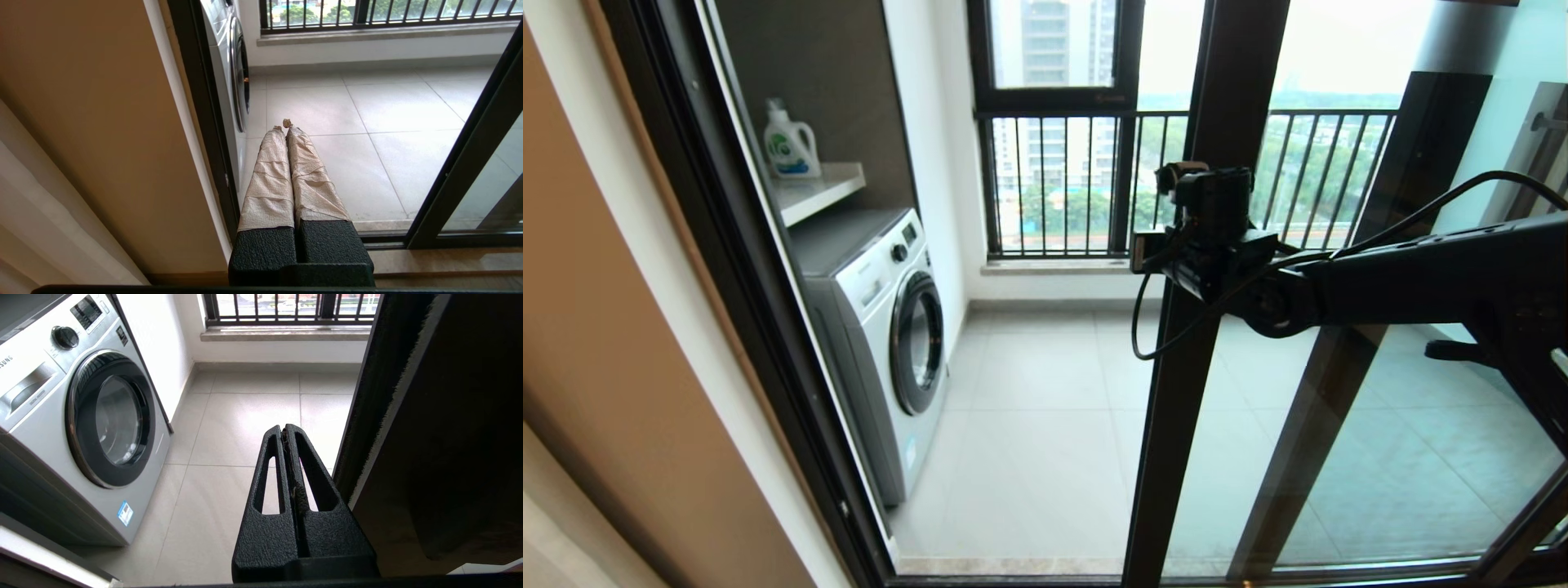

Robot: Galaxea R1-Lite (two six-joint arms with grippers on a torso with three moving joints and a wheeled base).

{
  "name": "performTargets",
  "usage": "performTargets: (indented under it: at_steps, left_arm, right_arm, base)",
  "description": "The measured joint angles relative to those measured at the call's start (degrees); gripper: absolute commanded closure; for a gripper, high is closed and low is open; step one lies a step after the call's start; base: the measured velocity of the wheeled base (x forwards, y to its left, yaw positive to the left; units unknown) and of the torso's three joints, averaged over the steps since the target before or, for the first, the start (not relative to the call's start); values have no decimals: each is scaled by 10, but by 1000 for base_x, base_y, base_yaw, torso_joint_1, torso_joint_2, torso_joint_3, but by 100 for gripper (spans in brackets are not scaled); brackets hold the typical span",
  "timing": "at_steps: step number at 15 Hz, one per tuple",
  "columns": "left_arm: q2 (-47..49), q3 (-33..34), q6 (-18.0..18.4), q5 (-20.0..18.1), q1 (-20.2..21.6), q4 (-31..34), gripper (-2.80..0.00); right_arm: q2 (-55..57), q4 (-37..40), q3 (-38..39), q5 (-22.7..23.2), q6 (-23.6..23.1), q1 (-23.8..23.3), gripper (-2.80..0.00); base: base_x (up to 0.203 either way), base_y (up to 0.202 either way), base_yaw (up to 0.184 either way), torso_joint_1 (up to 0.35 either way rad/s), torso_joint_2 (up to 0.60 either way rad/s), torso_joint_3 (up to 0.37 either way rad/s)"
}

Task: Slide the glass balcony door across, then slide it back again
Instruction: Open the slid door

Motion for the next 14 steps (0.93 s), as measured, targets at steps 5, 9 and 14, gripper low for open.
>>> performTargets:
  at_steps: [5,9,14]
  left_arm:
    - [0,0,0,0,0,0,0]
    - [0,0,0,0,0,0,0]
    - [0,0,0,0,0,0,0]
  right_arm:
    - [-17,-14,33,2,-1,-20,0]
    - [-27,-27,51,1,0,-34,0]
    - [-41,-34,75,2,-4,-59,0]
  base:
    - [0,0,0,0,0,0]
    - [0,0,0,0,0,0]
    - [0,0,0,0,0,0]
